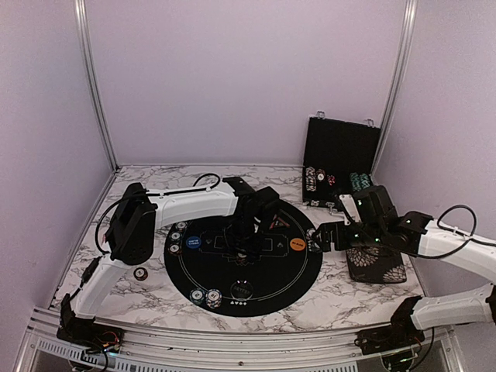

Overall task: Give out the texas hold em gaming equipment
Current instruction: Place the poker chips pile on the poker table mat.

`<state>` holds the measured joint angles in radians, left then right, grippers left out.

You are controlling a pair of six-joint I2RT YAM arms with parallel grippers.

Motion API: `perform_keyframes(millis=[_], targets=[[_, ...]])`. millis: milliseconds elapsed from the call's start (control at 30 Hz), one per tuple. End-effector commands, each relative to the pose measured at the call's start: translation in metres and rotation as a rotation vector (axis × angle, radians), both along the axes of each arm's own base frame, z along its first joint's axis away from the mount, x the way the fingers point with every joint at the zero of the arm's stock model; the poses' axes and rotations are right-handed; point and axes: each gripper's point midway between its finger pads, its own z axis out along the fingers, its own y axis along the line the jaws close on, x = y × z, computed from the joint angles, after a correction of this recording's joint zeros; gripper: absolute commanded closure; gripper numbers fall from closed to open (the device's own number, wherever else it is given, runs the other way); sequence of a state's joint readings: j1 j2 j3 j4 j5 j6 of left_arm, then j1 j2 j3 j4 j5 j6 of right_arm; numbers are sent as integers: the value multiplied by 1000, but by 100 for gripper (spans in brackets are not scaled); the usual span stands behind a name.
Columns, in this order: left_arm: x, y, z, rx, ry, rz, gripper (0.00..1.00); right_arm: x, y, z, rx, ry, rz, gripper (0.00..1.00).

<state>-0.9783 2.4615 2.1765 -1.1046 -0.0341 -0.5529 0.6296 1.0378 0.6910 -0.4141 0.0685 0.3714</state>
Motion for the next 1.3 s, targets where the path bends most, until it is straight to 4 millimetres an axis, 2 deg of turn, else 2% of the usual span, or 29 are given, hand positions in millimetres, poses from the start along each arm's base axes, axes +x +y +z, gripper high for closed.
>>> perform_keyframes(millis=[0, 433, 567, 667, 867, 1067, 1200, 1267], targets=[[3, 1, 6, 10, -14, -12, 37, 7, -1, 9, -12, -10, -15, 2], [19, -2, 62, -118, -116, -26, 22, 12, 0, 9, -17, 11, -38, 2], [21, 4, 78, -161, -138, -14, 18, 15, 7, 9, -26, 18, -33, 1], [26, 17, 96, -200, -170, 14, 18, 16, 15, 9, -38, 23, -25, 2], [36, 56, 118, -258, -223, 80, 18, 17, 51, 4, -75, 36, 18, 2], [39, 99, 131, -312, -259, 145, 18, 17, 95, -14, -119, 78, 79, 4], [40, 126, 138, -337, -284, 183, 18, 18, 132, -23, -153, 92, 129, 7], [43, 137, 142, -348, -304, 199, 18, 18, 145, -34, -187, 110, 151, 8]])
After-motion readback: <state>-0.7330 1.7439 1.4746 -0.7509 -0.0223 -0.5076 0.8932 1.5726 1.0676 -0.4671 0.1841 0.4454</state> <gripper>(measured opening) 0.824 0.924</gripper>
